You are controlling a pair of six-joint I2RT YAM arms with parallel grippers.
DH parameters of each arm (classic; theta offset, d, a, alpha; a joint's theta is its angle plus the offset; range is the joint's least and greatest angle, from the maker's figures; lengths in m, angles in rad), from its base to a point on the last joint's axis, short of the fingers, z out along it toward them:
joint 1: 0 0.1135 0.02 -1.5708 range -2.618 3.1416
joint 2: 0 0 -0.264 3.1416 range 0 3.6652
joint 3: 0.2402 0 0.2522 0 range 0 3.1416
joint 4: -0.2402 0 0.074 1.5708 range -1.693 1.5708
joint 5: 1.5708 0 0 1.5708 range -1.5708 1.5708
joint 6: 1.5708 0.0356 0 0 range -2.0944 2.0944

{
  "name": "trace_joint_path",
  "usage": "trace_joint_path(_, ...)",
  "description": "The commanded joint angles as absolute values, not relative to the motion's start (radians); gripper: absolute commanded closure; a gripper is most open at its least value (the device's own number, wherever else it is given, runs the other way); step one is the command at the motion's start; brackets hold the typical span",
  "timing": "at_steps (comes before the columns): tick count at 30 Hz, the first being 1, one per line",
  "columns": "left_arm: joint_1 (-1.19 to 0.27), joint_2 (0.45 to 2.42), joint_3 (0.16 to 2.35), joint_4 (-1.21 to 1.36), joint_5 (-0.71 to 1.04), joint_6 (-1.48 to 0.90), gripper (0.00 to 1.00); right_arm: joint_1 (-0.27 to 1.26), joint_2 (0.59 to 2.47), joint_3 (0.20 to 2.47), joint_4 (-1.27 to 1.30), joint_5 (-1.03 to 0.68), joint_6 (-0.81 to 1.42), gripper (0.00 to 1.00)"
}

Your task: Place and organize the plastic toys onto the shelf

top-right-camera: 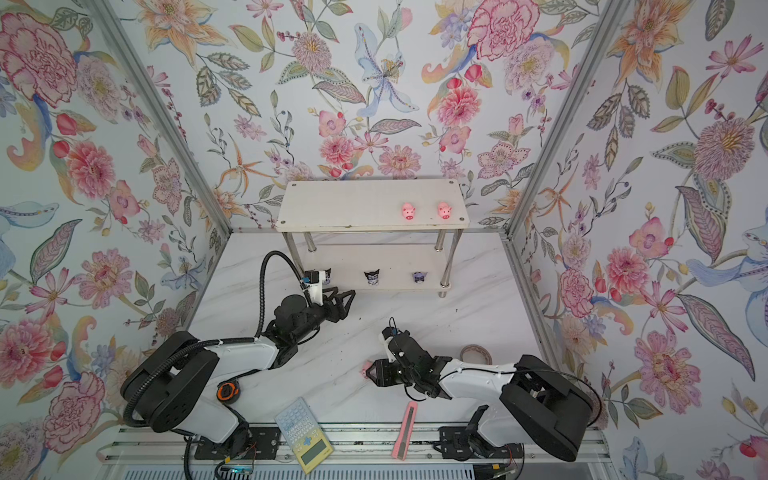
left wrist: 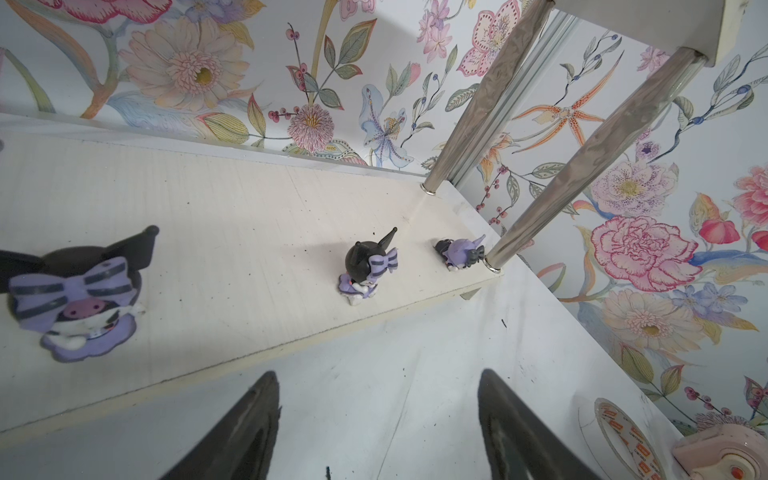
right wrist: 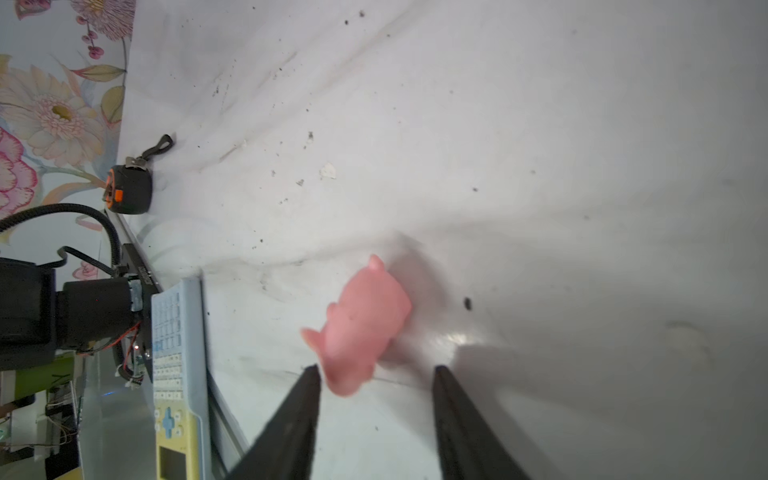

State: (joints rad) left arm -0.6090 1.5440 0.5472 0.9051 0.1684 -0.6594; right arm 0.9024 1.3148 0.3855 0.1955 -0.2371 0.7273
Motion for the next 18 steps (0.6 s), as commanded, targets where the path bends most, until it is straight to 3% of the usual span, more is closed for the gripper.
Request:
trace_joint_path(1, -0.619, 1.578, 0.576, 0.918, 0.162, -0.660, 0.24, 0.869, 1.269, 0.370, 0.029, -0.160, 0.720, 0.44)
trace_joint_path(5, -0.620, 1.589, 0.578, 0.921, 0.168, -0.667, 0.24, 0.854, 1.243, 0.390, -0.068, -0.119, 0.706, 0.43)
trace_joint_path(8, -0.620, 1.574, 0.574, 0.913, 0.160, -0.662, 0.24, 0.870, 1.228, 0.429, -0.095, -0.109, 0.701, 0.50)
trace_joint_path(14, -0.623, 1.534, 0.573, 0.890, 0.142, -0.648, 0.24, 0.979, 1.287, 0.614, -0.160, -0.038, 0.655, 0.93)
trace_joint_path(18, -0.623, 1.513, 0.565, 0.873, 0.130, -0.640, 0.24, 1.025, 1.350, 0.701, -0.158, -0.013, 0.637, 1.00)
